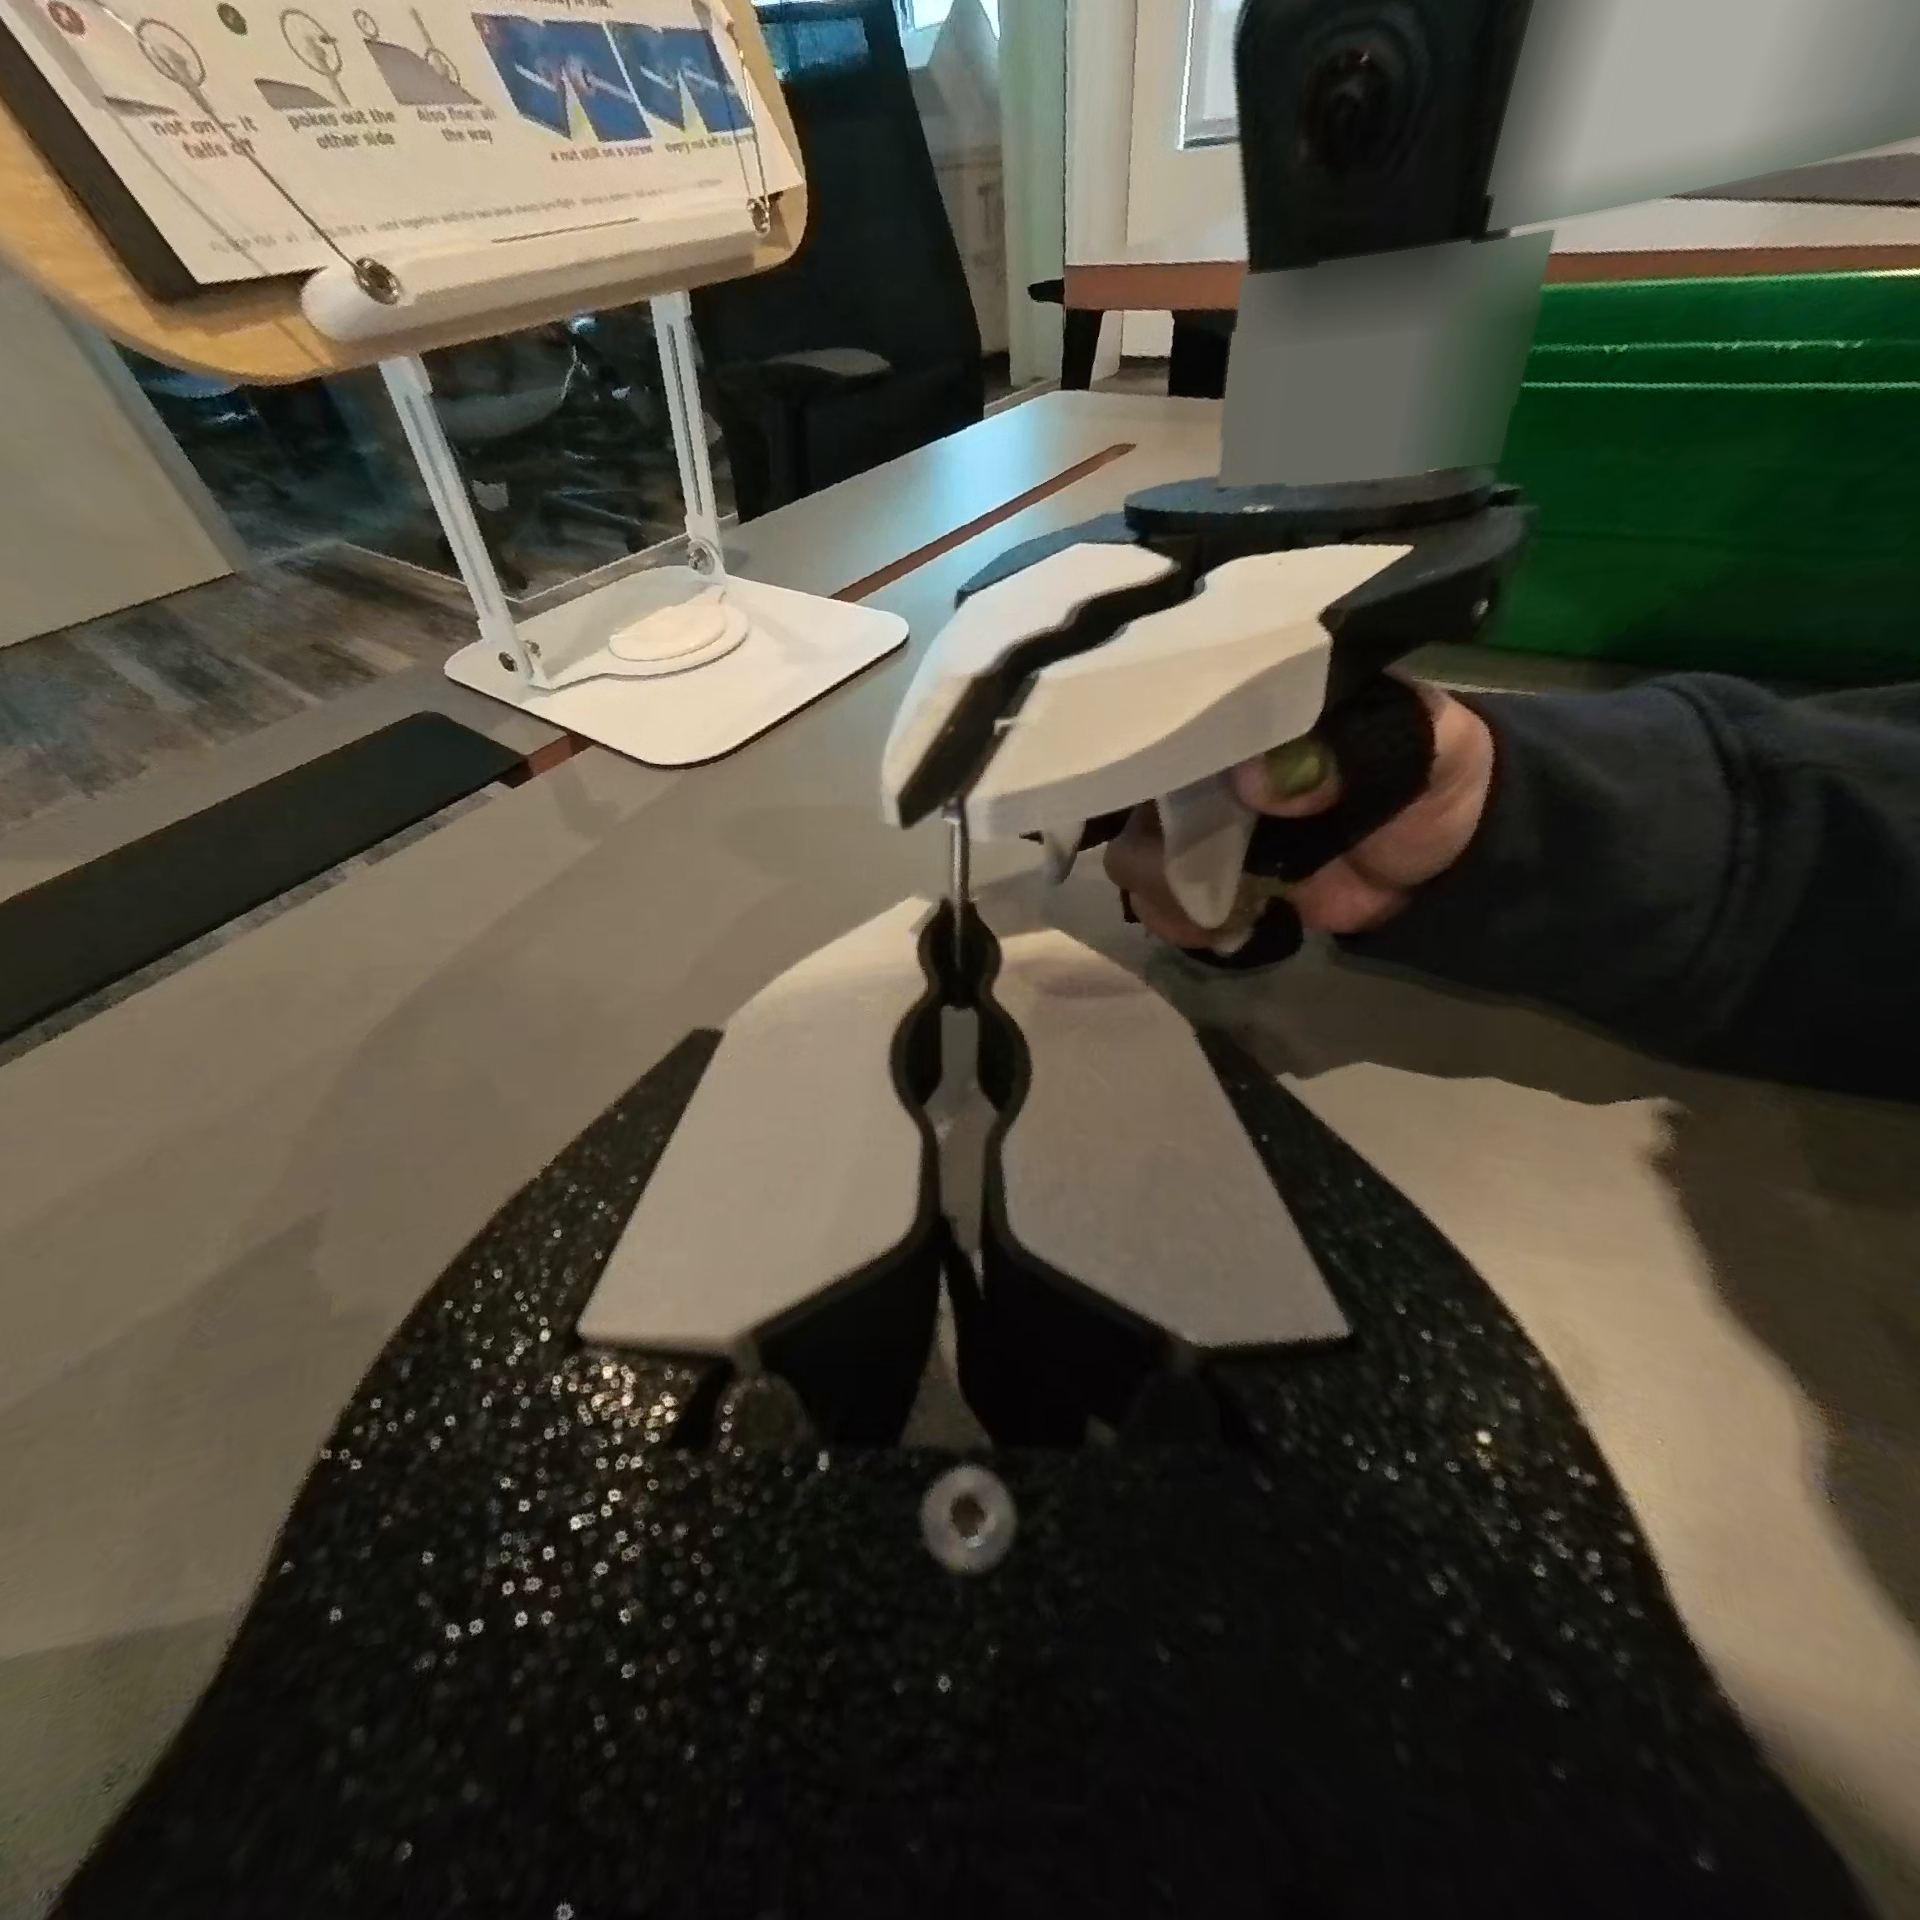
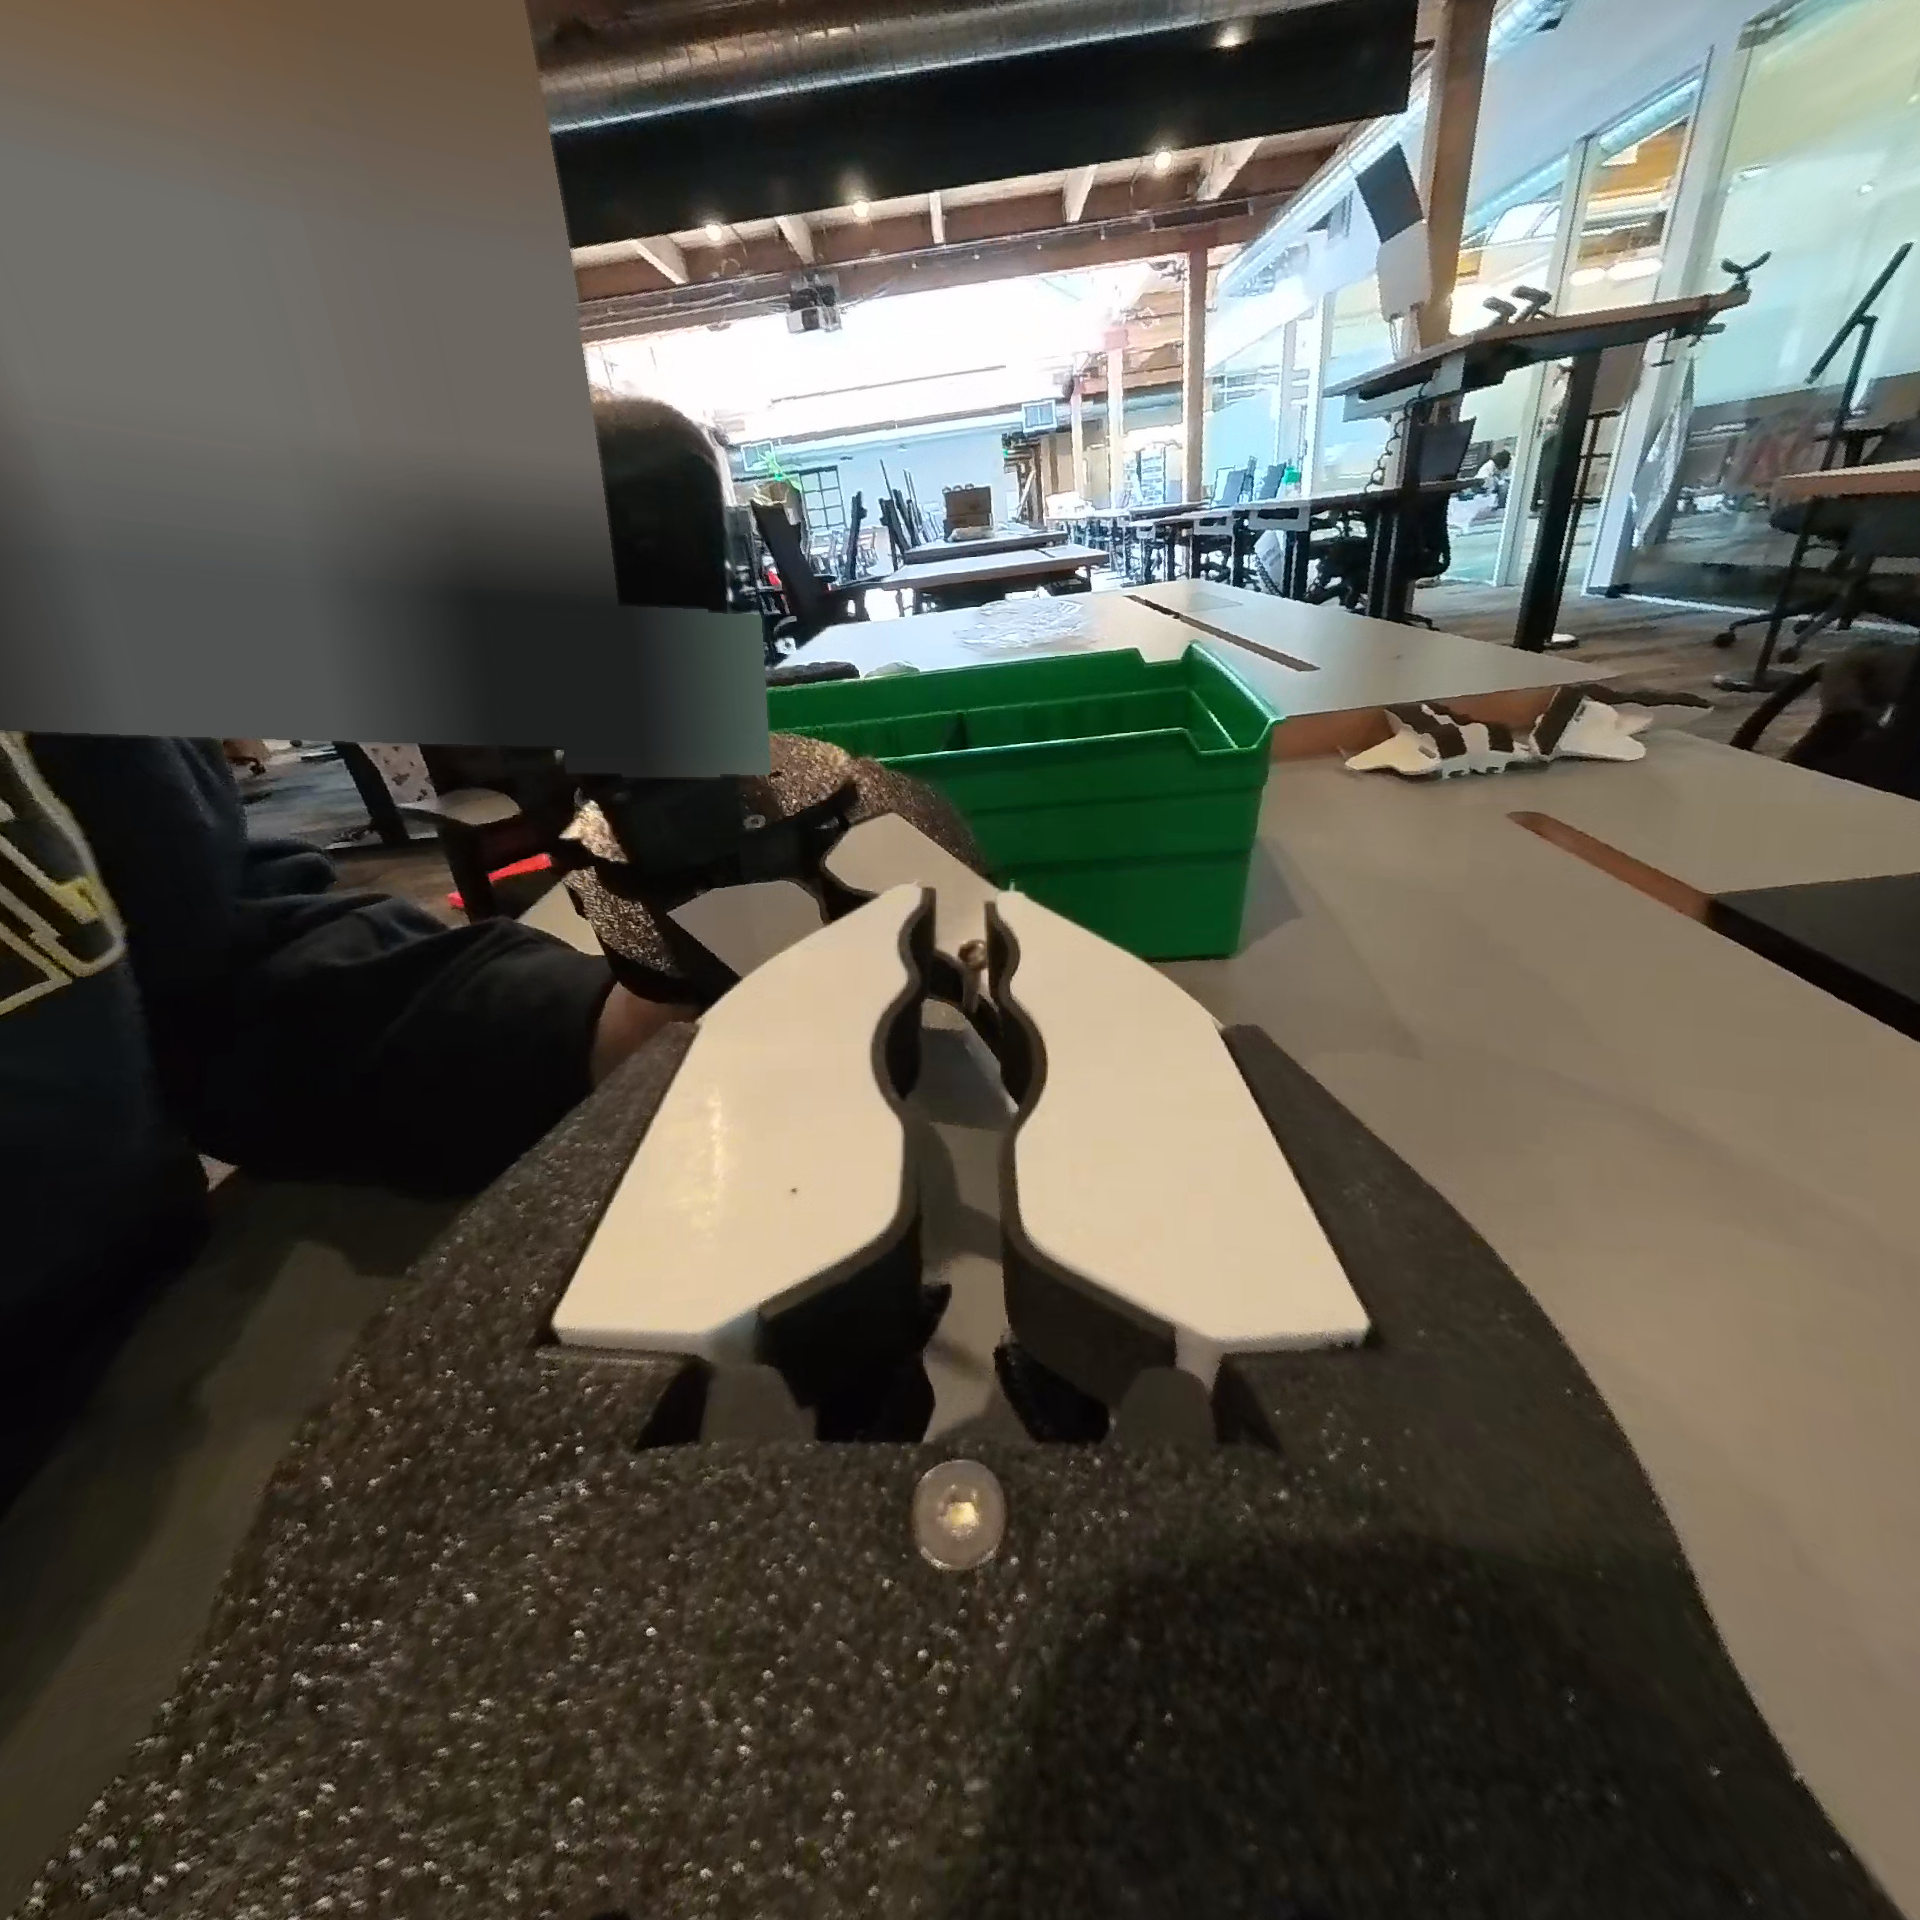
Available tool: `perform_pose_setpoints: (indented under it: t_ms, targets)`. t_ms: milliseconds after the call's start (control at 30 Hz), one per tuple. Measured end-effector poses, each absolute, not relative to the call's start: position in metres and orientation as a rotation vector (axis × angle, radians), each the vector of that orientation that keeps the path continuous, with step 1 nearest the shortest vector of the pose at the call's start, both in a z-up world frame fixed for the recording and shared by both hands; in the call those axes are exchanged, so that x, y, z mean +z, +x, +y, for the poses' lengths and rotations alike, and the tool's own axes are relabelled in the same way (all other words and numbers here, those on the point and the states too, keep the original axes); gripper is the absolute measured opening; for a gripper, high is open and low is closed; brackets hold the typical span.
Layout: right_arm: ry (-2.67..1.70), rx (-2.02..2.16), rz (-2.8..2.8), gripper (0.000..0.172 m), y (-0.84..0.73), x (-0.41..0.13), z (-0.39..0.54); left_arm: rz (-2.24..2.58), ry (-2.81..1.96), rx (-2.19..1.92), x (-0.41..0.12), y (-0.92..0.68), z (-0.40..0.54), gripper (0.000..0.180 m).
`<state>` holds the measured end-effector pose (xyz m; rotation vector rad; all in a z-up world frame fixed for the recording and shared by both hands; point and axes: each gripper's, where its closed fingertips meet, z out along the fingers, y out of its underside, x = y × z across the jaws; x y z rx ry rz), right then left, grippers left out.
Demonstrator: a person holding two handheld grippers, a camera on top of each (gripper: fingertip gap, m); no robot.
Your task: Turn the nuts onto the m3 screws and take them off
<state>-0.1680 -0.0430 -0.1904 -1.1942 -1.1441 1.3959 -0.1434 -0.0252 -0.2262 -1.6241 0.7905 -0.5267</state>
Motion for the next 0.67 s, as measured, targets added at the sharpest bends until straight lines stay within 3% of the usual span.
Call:
perform_pose_setpoints:
  t_ms: [233, 433, 667]
  targets:
    - [-1.202, 1.352, -1.164, 0.013, -0.168, -0.193, -0.042, 0.779, -1.619, -0.55, -0.225, -0.144, -0.026, 0.001]
    - [-1.193, 1.314, -1.202, 0.005, -0.167, -0.195, -0.044, 0.797, -1.612, -0.584, -0.225, -0.141, -0.029, 0.0]
    - [-1.132, 1.449, -1.395, 0.004, -0.153, -0.2, -0.066, 0.985, -1.609, -0.934, -0.23, -0.123, -0.058, 0.001]
